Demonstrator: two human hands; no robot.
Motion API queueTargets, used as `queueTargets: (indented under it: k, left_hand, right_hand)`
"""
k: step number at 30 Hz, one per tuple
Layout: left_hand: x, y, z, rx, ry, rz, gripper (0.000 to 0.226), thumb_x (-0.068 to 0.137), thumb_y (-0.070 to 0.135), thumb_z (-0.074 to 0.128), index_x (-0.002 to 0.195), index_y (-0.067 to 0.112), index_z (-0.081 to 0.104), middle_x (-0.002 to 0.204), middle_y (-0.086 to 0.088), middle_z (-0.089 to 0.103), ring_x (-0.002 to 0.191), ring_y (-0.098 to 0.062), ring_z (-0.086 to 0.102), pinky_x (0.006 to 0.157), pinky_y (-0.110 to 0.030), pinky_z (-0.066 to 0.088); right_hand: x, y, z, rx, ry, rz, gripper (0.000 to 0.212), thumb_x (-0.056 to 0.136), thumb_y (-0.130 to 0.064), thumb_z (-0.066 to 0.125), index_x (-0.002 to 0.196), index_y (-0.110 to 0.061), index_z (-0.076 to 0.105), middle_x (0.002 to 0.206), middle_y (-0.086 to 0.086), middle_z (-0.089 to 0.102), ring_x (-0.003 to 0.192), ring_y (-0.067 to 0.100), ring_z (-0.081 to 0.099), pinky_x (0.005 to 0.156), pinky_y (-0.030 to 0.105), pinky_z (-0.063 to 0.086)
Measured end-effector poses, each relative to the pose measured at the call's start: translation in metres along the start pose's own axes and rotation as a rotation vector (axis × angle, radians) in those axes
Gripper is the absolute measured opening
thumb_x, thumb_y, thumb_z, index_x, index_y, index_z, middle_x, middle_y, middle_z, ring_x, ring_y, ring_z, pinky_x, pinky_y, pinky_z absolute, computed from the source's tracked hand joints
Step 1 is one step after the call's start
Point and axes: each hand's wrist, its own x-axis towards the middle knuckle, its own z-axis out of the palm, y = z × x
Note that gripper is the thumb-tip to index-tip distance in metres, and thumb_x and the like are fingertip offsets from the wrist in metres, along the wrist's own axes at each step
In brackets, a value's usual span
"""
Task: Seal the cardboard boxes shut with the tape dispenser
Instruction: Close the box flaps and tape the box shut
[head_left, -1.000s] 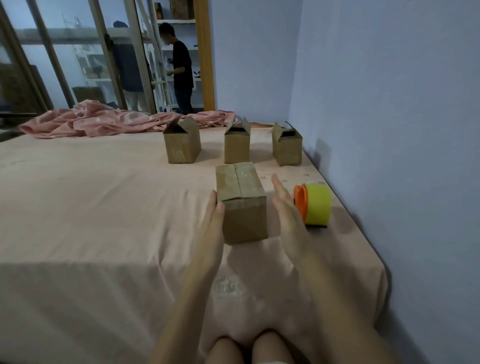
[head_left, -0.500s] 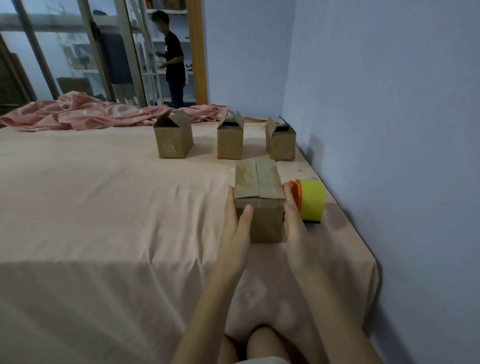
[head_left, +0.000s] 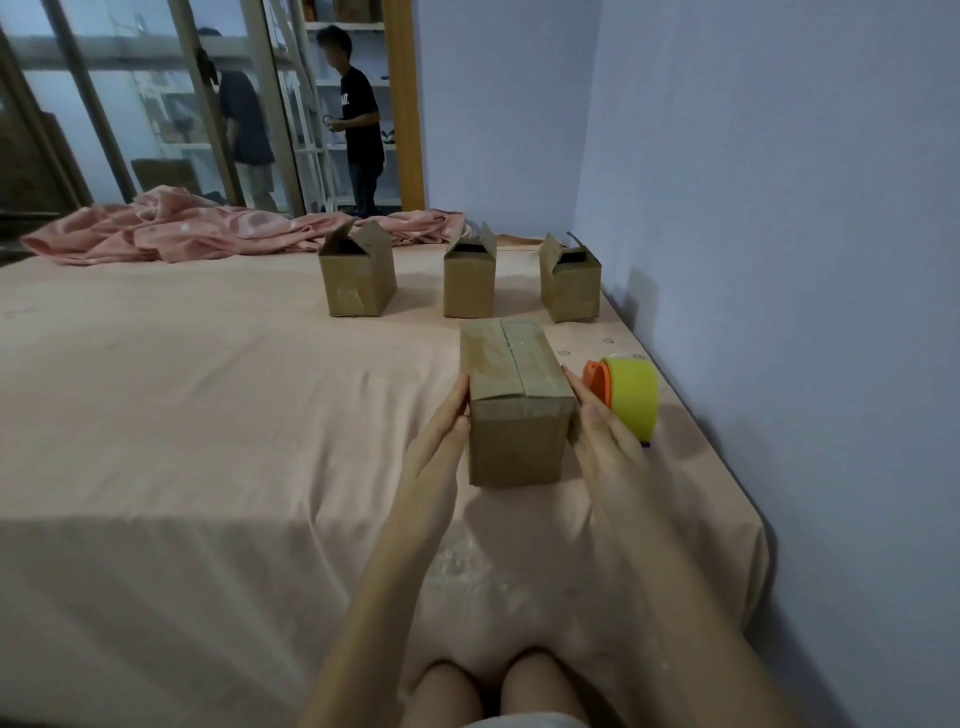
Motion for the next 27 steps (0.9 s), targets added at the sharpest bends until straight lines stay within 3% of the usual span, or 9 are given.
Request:
queueTargets:
  k: [1,3,5,9,13,18,27]
  left_hand:
    - [0.0,-0.004,-0.004,0.024,0.027,-0.012,0.043,0.101,0.01,0.036,0.143,0.017,0.037,0.145,0.009,0.042,0.133,0.001,0.037,0.111,-0.023,0.032]
    - [0.0,-0.007,-0.008,0.109,0.072,0.006,0.043,0.1,0.006,0.04,0.141,0.016,0.04,0.142,0.008,0.046,0.132,-0.001,0.04,0.109,-0.022,0.034]
    - [0.001,-0.008,-0.009,0.182,0.127,0.023,0.042,0.099,0.006,0.044,0.139,0.018,0.043,0.139,0.008,0.05,0.13,0.0,0.042,0.106,-0.019,0.036]
    - [0.002,-0.011,-0.012,0.244,0.176,0.057,0.04,0.098,0.009,0.047,0.135,0.026,0.047,0.134,0.013,0.053,0.126,0.004,0.045,0.102,-0.014,0.039]
    - [0.002,-0.012,-0.015,0.247,0.176,0.092,0.039,0.097,0.008,0.048,0.132,0.026,0.049,0.128,0.02,0.054,0.125,0.004,0.046,0.1,-0.013,0.039]
    - [0.002,-0.012,-0.014,0.144,0.198,0.091,0.036,0.094,0.009,0.055,0.128,0.022,0.055,0.116,0.029,0.062,0.116,0.005,0.053,0.086,-0.006,0.043]
    - [0.007,-0.01,-0.009,0.037,0.273,0.055,0.034,0.088,0.006,0.063,0.119,0.018,0.064,0.108,0.02,0.068,0.106,0.001,0.061,0.078,-0.008,0.048]
  right_hand:
    - [0.002,0.005,0.0,-0.025,0.009,0.002,0.033,0.1,-0.019,0.042,0.125,-0.036,0.056,0.127,-0.021,0.057,0.123,-0.001,0.049,0.1,0.021,0.04]
    - [0.003,0.005,0.003,-0.169,-0.013,-0.022,0.036,0.099,-0.015,0.045,0.124,-0.039,0.054,0.118,-0.037,0.055,0.116,-0.013,0.048,0.091,0.008,0.041]
    - [0.003,0.002,0.009,-0.268,0.005,-0.045,0.035,0.097,-0.015,0.048,0.125,-0.037,0.053,0.112,-0.041,0.056,0.111,-0.019,0.047,0.083,0.0,0.038]
    - [-0.001,0.002,0.013,-0.35,0.045,-0.125,0.035,0.095,-0.014,0.051,0.13,-0.019,0.054,0.117,-0.027,0.057,0.11,-0.019,0.048,0.084,-0.001,0.037]
    - [-0.001,0.001,0.015,-0.35,0.045,-0.13,0.035,0.095,-0.011,0.05,0.13,-0.015,0.052,0.12,-0.019,0.055,0.109,-0.021,0.047,0.086,-0.001,0.037]
    - [0.001,-0.001,0.015,-0.33,0.041,-0.145,0.034,0.093,-0.01,0.053,0.127,-0.012,0.056,0.118,-0.019,0.058,0.11,-0.017,0.049,0.086,0.001,0.039]
    - [0.007,0.0,0.018,-0.264,0.159,-0.144,0.031,0.088,-0.003,0.06,0.119,-0.004,0.062,0.111,-0.008,0.065,0.105,-0.006,0.059,0.086,0.008,0.046]
